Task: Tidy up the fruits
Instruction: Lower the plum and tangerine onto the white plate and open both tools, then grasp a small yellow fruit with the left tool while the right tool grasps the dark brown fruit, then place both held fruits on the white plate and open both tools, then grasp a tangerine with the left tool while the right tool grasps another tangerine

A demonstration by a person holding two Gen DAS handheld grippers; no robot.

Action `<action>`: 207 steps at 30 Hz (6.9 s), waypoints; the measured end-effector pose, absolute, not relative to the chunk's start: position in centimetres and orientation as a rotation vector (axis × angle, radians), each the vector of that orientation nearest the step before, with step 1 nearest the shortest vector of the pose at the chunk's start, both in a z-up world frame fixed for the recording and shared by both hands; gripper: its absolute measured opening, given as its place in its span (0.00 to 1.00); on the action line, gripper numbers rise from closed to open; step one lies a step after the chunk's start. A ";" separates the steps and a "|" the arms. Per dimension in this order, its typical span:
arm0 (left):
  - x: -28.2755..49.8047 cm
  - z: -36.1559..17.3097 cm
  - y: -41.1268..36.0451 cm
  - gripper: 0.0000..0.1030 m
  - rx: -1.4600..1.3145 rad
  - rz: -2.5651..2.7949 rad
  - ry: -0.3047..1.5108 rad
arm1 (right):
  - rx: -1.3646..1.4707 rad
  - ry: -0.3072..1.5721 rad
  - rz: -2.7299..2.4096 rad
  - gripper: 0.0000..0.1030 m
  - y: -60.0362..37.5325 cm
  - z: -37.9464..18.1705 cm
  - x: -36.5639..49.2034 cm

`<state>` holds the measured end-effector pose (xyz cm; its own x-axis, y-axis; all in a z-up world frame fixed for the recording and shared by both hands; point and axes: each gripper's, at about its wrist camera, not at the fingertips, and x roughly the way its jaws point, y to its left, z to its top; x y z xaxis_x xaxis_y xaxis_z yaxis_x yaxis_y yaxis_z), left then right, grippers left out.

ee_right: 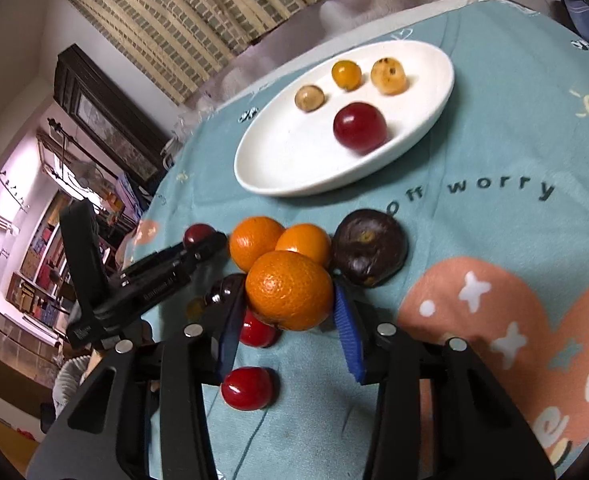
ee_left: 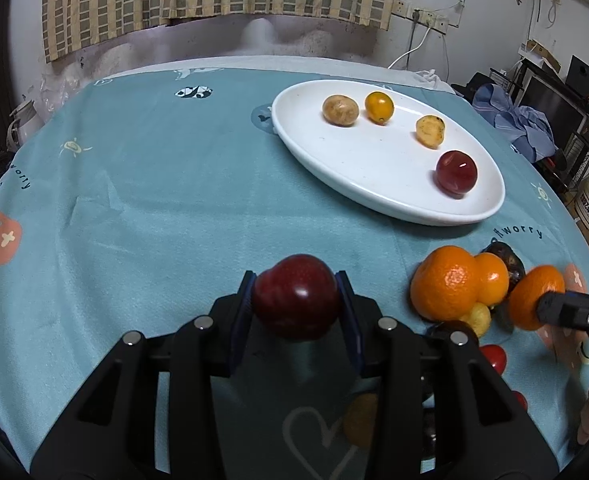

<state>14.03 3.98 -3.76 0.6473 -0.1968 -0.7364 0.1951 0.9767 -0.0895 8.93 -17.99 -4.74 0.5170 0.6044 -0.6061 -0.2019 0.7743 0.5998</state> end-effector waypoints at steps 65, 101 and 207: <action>5.9 -3.2 5.7 0.93 0.001 -0.135 0.814 | 0.604 0.776 0.342 0.97 -23.1 -1.1 7.8; 11.1 -4.4 7.8 0.33 -0.024 -0.131 0.875 | 0.505 0.774 0.345 0.97 -21.6 -1.1 7.7; 12.7 -1.5 2.5 0.98 0.087 -0.102 0.737 | 0.549 0.774 0.287 0.97 -23.1 -0.9 9.9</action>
